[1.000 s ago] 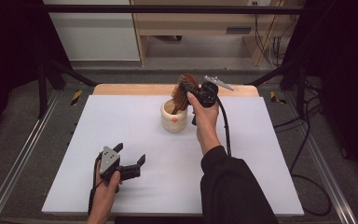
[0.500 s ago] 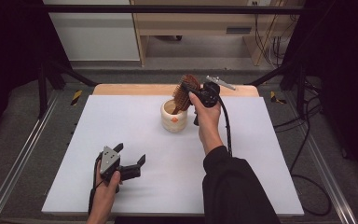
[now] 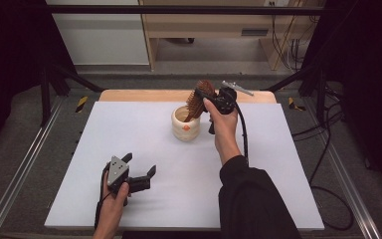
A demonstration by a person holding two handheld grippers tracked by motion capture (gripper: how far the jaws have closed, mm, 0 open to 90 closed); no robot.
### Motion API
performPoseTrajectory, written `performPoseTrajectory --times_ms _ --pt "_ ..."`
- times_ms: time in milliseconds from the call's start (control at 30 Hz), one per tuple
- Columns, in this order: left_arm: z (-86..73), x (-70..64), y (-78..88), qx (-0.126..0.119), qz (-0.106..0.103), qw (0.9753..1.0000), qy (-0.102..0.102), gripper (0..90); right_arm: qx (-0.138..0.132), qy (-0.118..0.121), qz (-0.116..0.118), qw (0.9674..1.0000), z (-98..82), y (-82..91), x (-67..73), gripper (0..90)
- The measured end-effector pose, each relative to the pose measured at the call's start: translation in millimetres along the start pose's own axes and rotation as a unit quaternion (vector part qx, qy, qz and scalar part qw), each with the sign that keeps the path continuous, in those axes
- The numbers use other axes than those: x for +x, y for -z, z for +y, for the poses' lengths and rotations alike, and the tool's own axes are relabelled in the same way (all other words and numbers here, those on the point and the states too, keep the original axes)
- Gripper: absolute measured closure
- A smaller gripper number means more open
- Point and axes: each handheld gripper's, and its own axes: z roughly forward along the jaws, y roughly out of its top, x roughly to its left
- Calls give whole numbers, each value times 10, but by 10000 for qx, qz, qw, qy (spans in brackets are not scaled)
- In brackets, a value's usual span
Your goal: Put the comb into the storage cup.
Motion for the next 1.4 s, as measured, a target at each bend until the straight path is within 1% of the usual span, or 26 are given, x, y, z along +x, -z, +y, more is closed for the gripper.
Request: performPoseTrajectory --times_ms 167,333,467,533,800,900,1033,1233,1300,1400 --pt "0 2 1 -2 3 10000 3 33 11 43 -13 10000 -2 -7 19 343" --pt "1 1 2 -7 1 10000 3 33 69 289 -91 9995 -12 -19 41 299" --pt "0 4 2 -9 0 10000 3 33 108 391 -129 9991 -14 -16 45 283" --pt "0 4 2 -6 3 10000 7 33 121 386 -106 9991 -15 -16 45 282" --pt "0 4 2 -5 3 10000 3 33 146 425 -147 9989 -11 -15 45 257" --pt "1 5 4 -7 2 10000 1 33 160 461 -193 9986 -7 -10 40 247" --pt "1 6 3 -9 6 10000 2 33 166 505 -262 9982 0 1 39 207" --pt "0 18 2 -12 27 10000 32 33 209 781 -444 9957 18 49 59 146" --pt "1 20 5 -20 37 10000 41 33 218 866 -472 9949 30 76 73 134" --pt "0 19 7 -15 37 10000 48 33 178 1061 -543 9927 56 124 90 134"
